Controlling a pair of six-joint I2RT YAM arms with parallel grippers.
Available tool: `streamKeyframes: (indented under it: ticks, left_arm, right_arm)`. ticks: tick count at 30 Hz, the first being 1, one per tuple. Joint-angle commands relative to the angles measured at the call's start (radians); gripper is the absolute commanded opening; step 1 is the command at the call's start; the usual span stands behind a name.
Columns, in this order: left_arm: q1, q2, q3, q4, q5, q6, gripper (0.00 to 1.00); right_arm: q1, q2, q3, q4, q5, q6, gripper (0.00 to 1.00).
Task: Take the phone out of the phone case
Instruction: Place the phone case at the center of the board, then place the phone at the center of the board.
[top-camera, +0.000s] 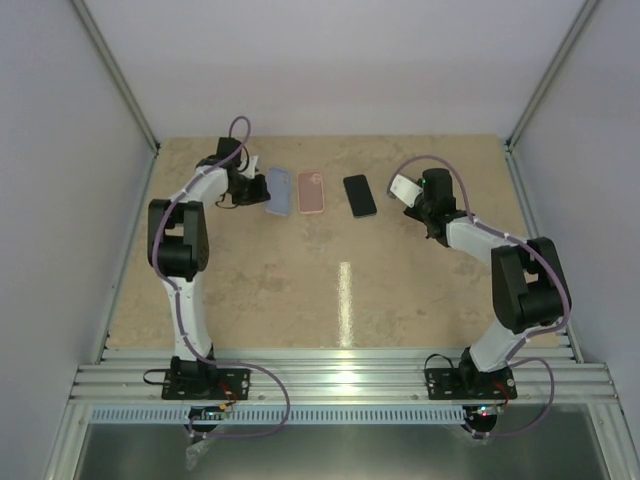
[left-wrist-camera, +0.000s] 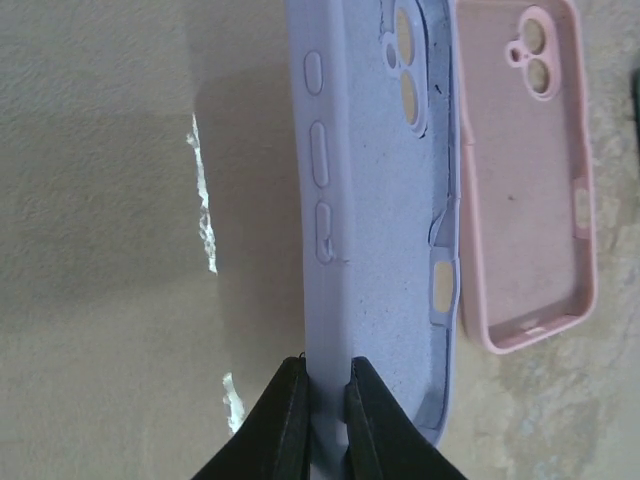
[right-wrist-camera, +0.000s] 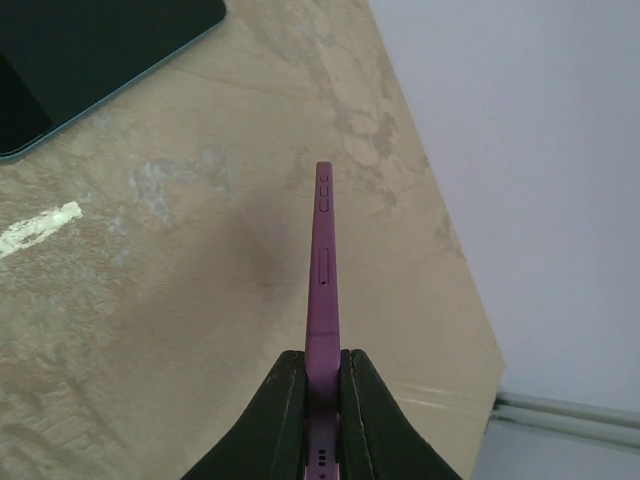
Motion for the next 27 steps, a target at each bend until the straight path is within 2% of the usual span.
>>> streamKeyframes:
  ticks: [1, 5, 7, 12, 13, 15, 16, 17, 21, 27]
  left_arm:
    - [0.02, 0.05, 0.056, -0.049, 0.068, 0.025, 0.07]
    - [0.023, 0.09, 0.085, -0.062, 0.106, 0.026, 0.09]
    - [0.023, 0.103, 0.097, -0.066, 0.12, 0.021, 0.17]
    - [0.023, 0.118, 0.101, -0.072, 0.136, 0.019, 0.54]
    - [0.024, 0.118, 0.097, -0.072, 0.136, 0.017, 0.66]
    - [0.023, 0.113, 0.088, -0.073, 0.133, 0.015, 0.81]
    - [0.024, 0.107, 0.082, -0.072, 0.138, 0.015, 0.93]
    - [0.024, 0.099, 0.074, -0.068, 0.143, 0.016, 0.98]
    - [0.024, 0.076, 0.071, -0.065, 0.146, 0.01, 1.0]
    - [0.024, 0.066, 0.067, -0.066, 0.153, 0.008, 0.99]
  right_arm:
    - [-0.003, 0.057, -0.01, 0.163, -0.028, -0.046, 0.0]
    - [-0.003, 0.083, -0.032, 0.19, -0.04, -0.037, 0.01]
    - [0.002, 0.084, -0.04, 0.185, -0.053, -0.02, 0.0]
    - [0.038, 0.098, -0.066, 0.22, -0.055, -0.015, 0.0]
    - [0.046, 0.108, -0.066, 0.23, -0.052, -0.017, 0.01]
    - [0.064, 0.135, -0.067, 0.261, -0.029, -0.031, 0.01]
    - [0.072, 0.154, -0.066, 0.277, -0.003, -0.036, 0.01]
    - [0.081, 0.178, -0.059, 0.288, 0.013, -0.04, 0.01]
    - [0.116, 0.246, -0.03, 0.306, 0.064, -0.039, 0.02]
    - [0.156, 0.329, -0.017, 0.312, 0.139, -0.022, 0.12]
